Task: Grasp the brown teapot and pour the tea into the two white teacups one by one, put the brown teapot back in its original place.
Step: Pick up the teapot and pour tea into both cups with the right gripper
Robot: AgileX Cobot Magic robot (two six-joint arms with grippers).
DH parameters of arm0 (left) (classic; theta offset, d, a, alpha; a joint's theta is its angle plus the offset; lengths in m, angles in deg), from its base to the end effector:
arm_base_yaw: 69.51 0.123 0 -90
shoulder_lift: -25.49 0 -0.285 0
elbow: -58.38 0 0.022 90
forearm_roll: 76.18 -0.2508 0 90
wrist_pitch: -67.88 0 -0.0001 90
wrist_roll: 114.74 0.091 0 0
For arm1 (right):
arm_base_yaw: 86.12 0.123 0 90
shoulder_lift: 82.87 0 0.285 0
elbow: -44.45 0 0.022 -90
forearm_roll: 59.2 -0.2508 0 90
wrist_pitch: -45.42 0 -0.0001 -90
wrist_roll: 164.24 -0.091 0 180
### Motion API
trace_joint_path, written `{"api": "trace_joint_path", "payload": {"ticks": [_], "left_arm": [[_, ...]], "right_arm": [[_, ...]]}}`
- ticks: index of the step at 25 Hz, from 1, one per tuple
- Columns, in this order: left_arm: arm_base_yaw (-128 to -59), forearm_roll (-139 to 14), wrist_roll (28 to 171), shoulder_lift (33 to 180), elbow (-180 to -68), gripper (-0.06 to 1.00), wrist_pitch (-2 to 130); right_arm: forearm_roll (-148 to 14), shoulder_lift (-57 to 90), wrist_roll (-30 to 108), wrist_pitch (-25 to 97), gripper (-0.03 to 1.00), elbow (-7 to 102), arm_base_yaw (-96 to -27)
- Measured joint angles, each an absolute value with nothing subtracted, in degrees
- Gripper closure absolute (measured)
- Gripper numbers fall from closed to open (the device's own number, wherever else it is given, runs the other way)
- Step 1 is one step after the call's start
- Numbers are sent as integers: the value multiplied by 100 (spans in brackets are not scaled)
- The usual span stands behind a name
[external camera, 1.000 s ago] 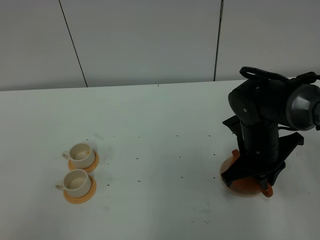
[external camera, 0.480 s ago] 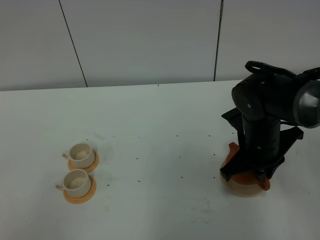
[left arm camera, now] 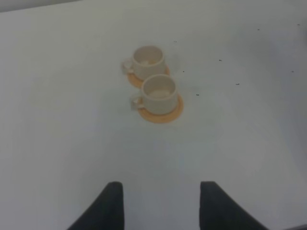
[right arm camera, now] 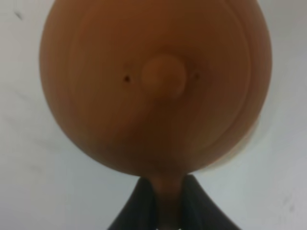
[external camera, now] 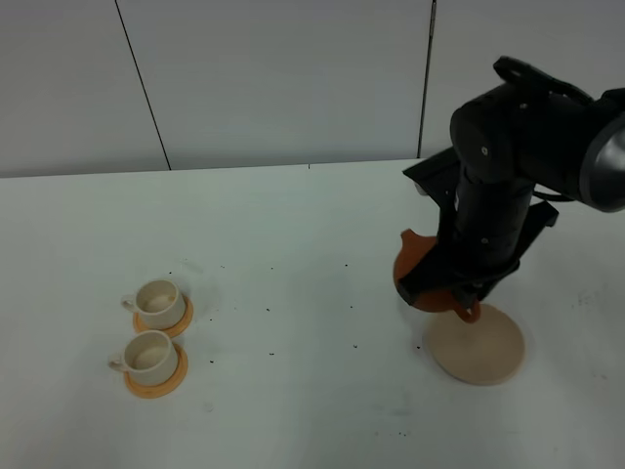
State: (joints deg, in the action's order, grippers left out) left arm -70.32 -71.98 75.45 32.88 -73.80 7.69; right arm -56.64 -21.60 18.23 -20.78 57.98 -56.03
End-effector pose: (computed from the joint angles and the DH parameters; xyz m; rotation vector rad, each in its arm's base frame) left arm -0.0073 -0.0057 0.2819 0.1966 2.0024 0.0171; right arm 0.3465 0.1965 0.2385 -0.8584 2.8597 -0.0077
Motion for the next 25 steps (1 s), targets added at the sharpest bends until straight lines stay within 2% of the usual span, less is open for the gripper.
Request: {"api": "trace_joint_path", "payload": {"ticks": [8, 25], "left_arm": [[-7032, -7198, 7545, 3288, -7380, 51, 769], [-7032, -7198, 7545, 3288, -7380, 51, 769]], "right_arm": [[-5663, -2681, 2122, -2231, 87, 6864, -5504], [-5605, -4694, 2971, -2509, 87, 9875, -4508]]}}
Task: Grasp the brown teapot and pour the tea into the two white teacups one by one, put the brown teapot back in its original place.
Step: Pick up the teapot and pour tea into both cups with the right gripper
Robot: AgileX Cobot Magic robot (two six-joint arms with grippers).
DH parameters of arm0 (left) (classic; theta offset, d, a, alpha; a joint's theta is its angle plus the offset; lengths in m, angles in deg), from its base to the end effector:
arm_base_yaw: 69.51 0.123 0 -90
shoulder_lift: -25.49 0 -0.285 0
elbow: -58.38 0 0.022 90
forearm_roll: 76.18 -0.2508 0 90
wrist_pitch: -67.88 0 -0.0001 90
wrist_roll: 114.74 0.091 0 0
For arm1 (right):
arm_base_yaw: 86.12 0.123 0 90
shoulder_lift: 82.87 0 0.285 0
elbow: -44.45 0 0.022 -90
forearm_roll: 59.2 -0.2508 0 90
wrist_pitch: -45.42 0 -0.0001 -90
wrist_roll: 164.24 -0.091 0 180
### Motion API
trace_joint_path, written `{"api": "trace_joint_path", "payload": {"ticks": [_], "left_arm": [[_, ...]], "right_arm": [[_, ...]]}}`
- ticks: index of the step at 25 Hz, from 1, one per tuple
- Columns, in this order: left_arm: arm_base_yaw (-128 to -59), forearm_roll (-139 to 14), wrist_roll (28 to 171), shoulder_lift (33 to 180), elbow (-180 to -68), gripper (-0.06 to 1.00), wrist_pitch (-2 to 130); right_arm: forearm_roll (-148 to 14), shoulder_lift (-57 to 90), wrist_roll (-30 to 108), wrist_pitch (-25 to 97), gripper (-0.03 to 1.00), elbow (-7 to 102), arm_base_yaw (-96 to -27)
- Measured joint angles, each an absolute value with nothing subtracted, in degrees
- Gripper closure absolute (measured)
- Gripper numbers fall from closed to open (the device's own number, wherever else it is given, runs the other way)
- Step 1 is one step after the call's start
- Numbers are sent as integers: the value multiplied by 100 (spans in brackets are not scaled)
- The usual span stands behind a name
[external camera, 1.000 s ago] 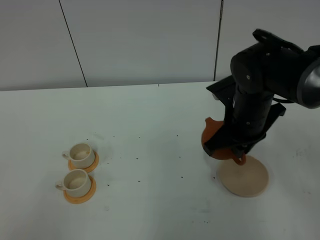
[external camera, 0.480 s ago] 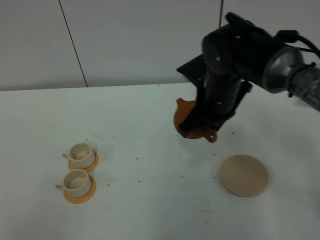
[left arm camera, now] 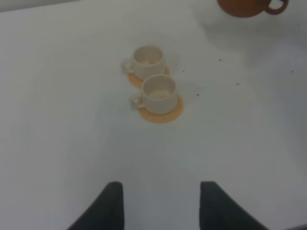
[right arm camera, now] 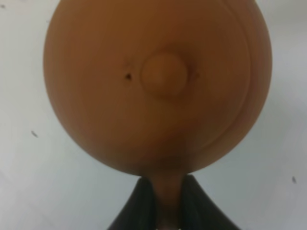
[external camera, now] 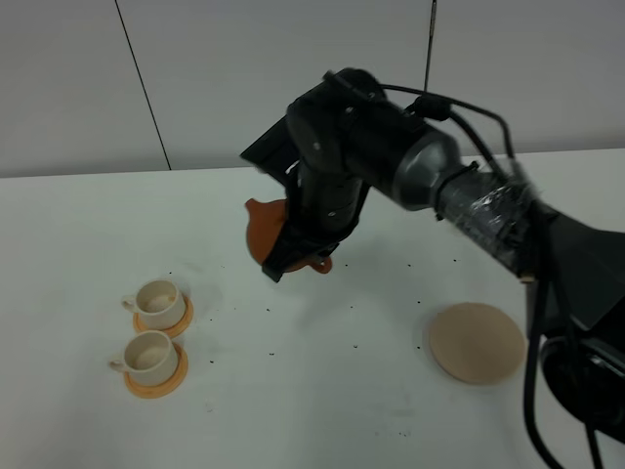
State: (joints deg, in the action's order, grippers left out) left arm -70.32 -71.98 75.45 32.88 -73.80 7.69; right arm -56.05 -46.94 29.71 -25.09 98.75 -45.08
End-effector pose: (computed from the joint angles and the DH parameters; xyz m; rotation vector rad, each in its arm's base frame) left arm -0.0073 -0.0057 0.2819 0.1966 2.0024 0.0171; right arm 0.3893 0.3327 0.2277 -1.3015 2.4724 0.0390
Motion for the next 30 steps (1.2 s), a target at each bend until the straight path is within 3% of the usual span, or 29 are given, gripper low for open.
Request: {"api": "trace_joint_path", "payload": {"ticks": [15, 30], "left_arm": [[-7032, -7198, 7545, 3288, -7380, 51, 769], [-7032, -7198, 7545, 3288, -7380, 51, 769]], "right_arm": [[-4854, -5128, 3757, -2496, 87, 10354, -3829], [-3752, -5516, 4125, -1631, 87, 10354, -3370]]}}
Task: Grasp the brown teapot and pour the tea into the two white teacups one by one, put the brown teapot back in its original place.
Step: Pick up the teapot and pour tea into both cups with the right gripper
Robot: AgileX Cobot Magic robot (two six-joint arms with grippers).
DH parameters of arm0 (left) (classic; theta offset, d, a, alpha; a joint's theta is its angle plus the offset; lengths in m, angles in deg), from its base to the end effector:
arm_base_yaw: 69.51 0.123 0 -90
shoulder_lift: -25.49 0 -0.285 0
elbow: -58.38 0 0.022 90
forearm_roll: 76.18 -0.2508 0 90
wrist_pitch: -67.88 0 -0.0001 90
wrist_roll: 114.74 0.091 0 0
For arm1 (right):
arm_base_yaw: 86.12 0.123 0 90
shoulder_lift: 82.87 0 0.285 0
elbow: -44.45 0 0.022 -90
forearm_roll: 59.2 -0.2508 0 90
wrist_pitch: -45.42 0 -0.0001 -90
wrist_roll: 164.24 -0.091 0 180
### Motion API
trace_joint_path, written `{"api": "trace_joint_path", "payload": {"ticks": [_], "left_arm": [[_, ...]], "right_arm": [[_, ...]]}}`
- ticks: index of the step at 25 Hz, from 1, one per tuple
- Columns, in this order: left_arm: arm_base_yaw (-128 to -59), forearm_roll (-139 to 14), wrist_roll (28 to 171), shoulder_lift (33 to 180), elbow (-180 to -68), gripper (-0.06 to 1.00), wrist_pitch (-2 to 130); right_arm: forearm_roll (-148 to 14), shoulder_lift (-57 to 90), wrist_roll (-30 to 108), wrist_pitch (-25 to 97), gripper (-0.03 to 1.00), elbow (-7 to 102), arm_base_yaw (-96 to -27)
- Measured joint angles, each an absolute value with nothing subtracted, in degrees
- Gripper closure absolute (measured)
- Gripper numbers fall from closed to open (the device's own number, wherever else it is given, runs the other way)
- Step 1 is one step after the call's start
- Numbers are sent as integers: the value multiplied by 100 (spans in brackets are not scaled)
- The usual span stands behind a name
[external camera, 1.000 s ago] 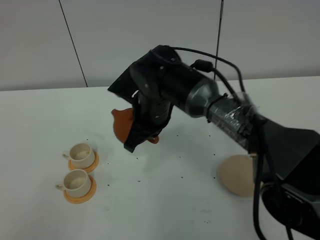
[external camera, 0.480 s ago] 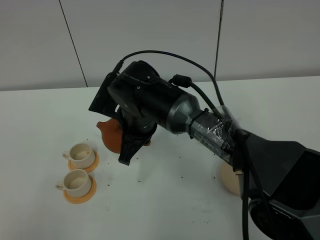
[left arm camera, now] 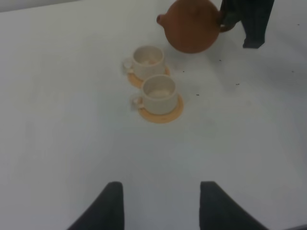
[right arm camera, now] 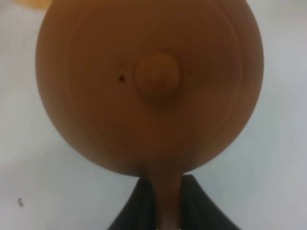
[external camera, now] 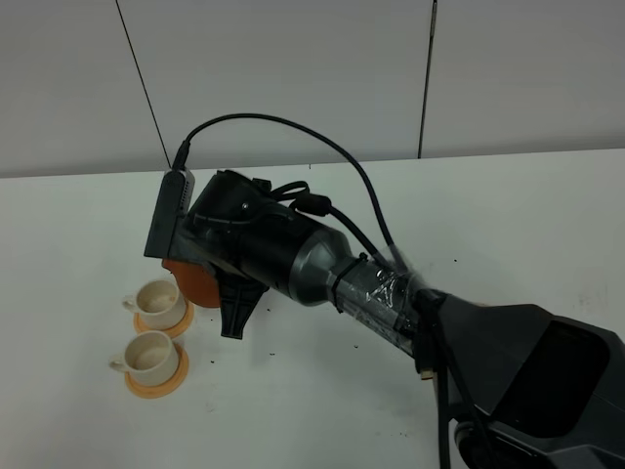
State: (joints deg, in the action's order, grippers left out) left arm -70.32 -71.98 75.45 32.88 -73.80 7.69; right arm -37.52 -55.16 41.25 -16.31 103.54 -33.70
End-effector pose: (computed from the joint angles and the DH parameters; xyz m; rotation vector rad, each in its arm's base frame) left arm -0.0073 -0.0057 0.2819 0.1966 2.0024 0.0171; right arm 0.3545 0.4121 0.1867 -1.7496 1.9432 -0.3443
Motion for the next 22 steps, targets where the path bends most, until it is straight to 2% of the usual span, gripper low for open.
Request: {"api": "trace_joint_path", "payload": {"ticks": [22], "left_arm": [[-7032, -7198, 7551, 3288, -7380, 51, 769]], "right_arm": [[-2588, -5849, 4145, -1064, 87, 10354, -3146]]}}
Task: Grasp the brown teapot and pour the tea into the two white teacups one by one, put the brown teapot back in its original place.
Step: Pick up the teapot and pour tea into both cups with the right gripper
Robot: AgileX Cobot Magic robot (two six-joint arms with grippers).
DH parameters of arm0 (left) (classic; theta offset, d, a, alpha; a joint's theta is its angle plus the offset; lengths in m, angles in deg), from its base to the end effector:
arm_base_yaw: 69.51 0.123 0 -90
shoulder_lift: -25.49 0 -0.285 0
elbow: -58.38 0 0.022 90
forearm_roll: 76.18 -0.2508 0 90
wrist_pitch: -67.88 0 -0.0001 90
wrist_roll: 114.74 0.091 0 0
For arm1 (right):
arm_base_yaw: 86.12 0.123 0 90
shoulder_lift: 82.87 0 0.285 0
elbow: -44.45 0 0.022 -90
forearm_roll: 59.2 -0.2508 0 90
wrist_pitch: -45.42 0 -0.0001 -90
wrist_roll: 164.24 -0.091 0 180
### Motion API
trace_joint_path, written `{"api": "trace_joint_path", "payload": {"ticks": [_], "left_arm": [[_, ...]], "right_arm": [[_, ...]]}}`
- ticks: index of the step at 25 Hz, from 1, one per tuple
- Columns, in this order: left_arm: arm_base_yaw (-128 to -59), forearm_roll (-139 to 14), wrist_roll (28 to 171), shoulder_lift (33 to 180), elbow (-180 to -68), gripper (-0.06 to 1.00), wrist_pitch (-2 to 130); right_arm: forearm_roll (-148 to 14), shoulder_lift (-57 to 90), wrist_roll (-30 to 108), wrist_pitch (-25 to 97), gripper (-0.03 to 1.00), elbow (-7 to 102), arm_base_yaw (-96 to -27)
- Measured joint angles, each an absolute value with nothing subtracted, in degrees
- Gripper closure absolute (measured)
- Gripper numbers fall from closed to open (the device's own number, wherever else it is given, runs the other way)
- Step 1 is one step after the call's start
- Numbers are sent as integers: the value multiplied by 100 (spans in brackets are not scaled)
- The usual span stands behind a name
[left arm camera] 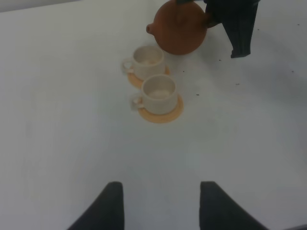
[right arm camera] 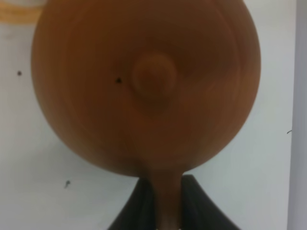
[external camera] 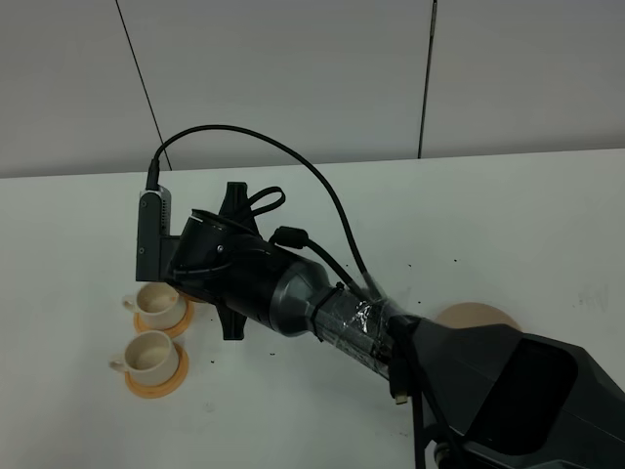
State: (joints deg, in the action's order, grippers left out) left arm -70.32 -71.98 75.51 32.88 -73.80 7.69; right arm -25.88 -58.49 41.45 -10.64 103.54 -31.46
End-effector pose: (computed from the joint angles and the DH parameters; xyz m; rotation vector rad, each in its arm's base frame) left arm -0.0073 -0.0057 0.2819 0.1977 2.0023 0.0178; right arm 0.3546 0.4283 0.1655 -1.8067 1.7291 -0.5442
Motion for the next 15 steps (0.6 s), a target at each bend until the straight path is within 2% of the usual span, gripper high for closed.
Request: {"api": "trace_joint_path", "payload": {"ticks": [15], "left_arm": [[-7032, -7198, 7545, 3288, -7380, 51, 769]], "right_arm": [[-1839, -5918, 4151, -1056, 87, 10354, -2997]]}}
